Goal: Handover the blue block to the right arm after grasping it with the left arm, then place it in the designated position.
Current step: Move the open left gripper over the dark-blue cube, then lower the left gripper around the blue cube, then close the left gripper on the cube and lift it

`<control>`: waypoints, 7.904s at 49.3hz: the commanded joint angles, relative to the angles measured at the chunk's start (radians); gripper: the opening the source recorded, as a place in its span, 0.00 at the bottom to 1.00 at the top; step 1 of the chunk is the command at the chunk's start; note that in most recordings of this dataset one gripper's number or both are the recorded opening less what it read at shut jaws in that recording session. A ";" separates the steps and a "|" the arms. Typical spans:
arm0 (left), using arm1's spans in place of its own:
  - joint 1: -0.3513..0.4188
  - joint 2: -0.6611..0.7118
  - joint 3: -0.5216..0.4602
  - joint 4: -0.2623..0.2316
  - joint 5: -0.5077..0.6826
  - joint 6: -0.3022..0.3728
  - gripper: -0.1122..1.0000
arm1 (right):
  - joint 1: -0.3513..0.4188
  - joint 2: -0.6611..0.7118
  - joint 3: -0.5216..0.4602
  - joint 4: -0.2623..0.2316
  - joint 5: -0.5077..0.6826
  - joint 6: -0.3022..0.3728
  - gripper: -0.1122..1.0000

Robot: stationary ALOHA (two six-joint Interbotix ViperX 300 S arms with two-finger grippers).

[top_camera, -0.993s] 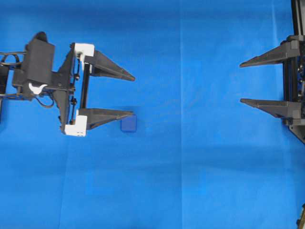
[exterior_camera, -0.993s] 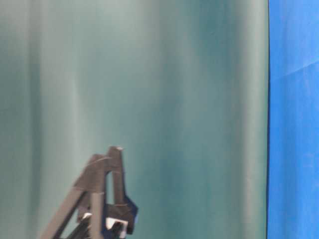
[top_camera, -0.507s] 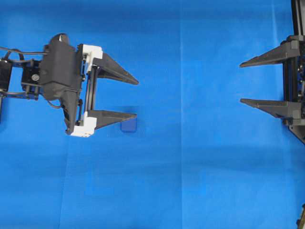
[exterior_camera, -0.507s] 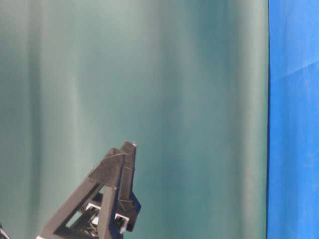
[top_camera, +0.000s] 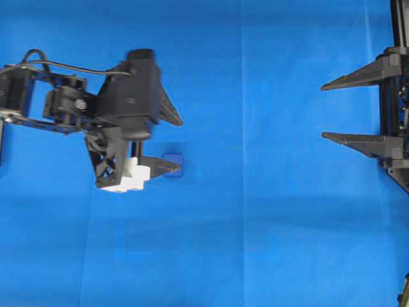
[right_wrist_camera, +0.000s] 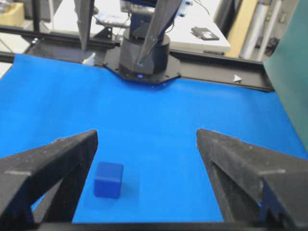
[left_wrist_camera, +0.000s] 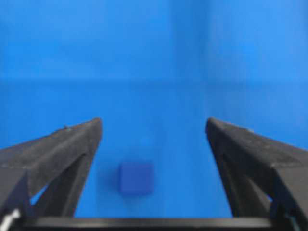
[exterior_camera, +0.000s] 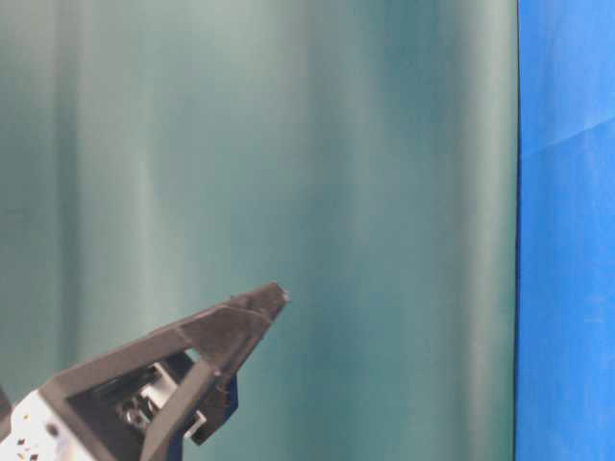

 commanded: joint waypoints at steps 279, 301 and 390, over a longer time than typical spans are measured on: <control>-0.002 0.109 0.034 0.008 0.110 -0.003 0.54 | -0.003 0.072 -0.034 -0.002 0.002 0.000 0.97; -0.003 -0.003 -0.110 0.009 0.299 -0.002 0.54 | -0.003 0.072 -0.034 -0.002 0.003 0.000 0.97; -0.002 -0.008 -0.140 0.017 0.324 -0.002 0.54 | -0.003 0.072 -0.037 -0.002 0.003 0.000 0.97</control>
